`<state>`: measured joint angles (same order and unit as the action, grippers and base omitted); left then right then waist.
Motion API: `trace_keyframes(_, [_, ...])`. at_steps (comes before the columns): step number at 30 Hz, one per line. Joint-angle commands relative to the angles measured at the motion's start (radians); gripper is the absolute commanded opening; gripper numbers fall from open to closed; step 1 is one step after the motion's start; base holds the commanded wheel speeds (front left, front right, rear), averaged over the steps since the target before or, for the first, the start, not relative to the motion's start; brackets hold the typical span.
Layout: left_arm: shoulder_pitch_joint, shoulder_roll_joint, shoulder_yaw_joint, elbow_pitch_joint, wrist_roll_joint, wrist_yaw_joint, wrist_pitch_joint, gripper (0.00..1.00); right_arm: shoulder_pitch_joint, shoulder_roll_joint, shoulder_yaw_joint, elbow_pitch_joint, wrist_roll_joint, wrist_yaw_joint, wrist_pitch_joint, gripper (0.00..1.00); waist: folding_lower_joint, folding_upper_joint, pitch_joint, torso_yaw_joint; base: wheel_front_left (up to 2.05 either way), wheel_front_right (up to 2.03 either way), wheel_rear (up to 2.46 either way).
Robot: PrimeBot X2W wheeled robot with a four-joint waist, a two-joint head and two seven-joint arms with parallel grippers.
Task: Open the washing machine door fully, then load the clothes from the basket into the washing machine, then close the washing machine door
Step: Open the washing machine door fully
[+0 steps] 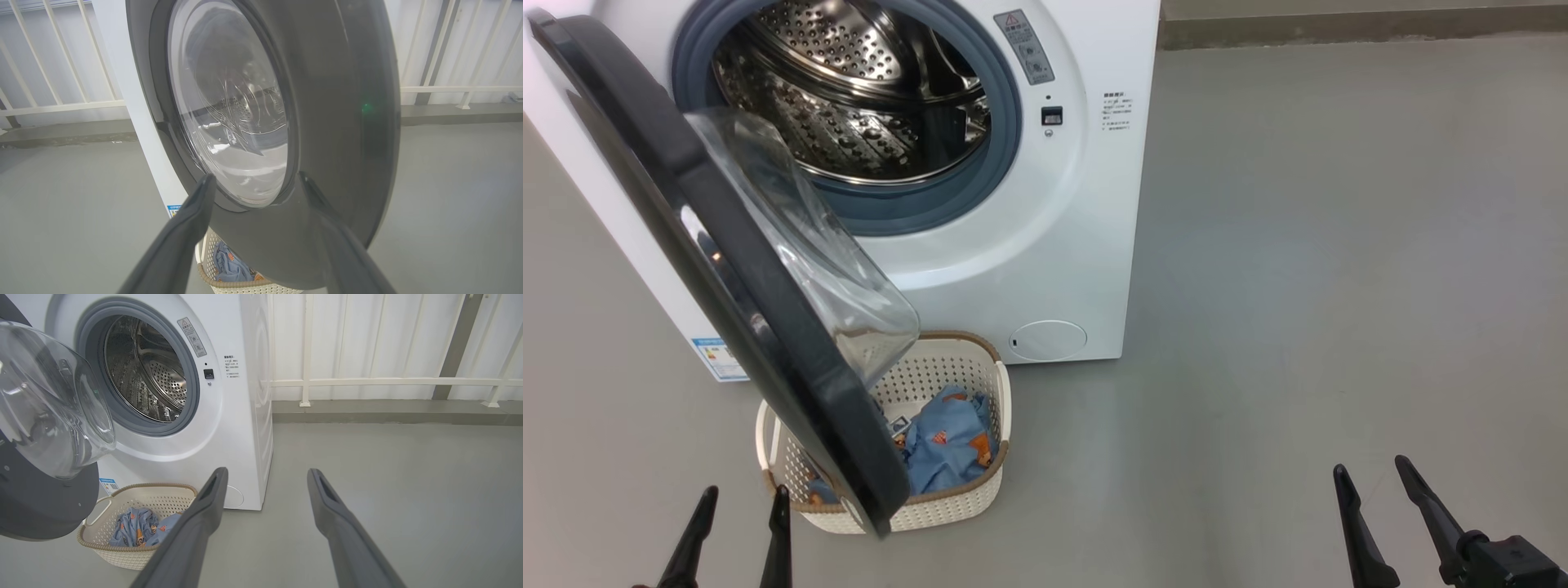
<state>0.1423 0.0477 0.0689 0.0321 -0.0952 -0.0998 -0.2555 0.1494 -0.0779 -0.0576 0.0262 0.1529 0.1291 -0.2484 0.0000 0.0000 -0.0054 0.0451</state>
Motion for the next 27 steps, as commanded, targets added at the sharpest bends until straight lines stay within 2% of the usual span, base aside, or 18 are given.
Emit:
trace_keyframes(1, [-0.043,0.006,0.037,-0.016,0.007,0.007,-0.006,1.0,-0.012,-0.008,0.024,-0.021,0.004,0.002,-0.011,1.0,0.0,0.0,0.0,0.001,0.0,0.0,0.0])
trace_keyframes(27, [-0.041,0.005,0.041,0.004,0.013,0.005,-0.006,1.0,-0.019,-0.003,0.023,-0.003,0.0,0.002,-0.012,1.0,0.0,0.0,0.002,0.005,0.0,0.0,0.0])
